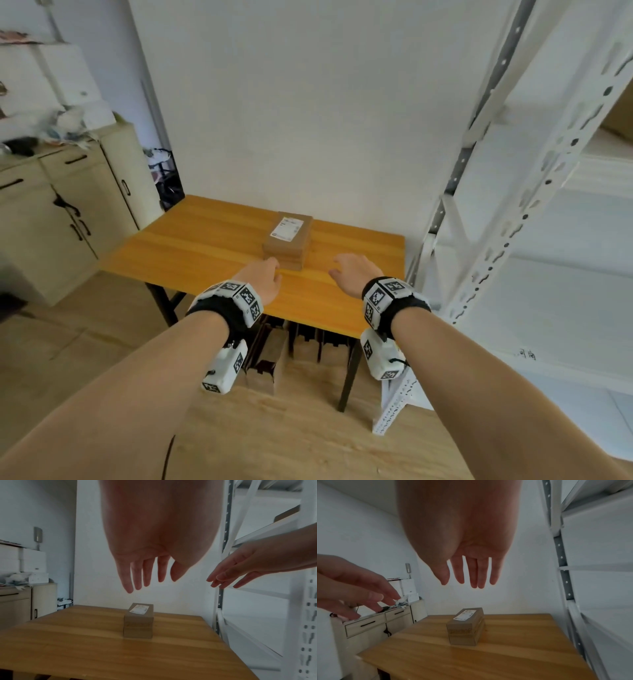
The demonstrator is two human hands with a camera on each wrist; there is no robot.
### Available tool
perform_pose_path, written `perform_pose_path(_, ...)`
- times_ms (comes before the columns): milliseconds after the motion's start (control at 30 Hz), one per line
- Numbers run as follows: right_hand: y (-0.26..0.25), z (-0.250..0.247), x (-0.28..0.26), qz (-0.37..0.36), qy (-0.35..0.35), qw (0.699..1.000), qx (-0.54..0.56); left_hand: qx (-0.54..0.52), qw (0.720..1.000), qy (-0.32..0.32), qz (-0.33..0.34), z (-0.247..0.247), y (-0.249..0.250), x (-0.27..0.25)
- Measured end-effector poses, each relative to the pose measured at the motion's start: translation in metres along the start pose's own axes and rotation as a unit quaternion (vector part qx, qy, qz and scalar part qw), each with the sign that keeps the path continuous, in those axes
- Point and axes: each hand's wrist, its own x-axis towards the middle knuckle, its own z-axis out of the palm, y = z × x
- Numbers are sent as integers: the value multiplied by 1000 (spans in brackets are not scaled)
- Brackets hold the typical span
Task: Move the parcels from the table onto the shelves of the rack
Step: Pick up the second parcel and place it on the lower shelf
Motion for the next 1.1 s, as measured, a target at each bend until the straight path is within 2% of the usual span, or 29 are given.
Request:
perform_pose_path(267,-6,34,96,-1,-34,999,18,-13,999,-17,-35,11,-50,84)
perform_pose_path(567,5,64,217,21,-67,994,81,-64,995,-50,-56,26,-91,214)
perform_pose_path(667,9,74,252,41,-84,989,117,-111,988,-74,-74,33,-101,252)
perform_pose_path(900,15,94,311,107,-115,946,284,-221,961,-109,-128,58,-121,329)
perform_pose_path(1000,20,106,330,129,-114,918,358,-275,944,-120,-138,74,-128,350)
perform_pose_path(1100,25,123,345,142,-116,903,389,-305,932,-127,-149,90,-135,363)
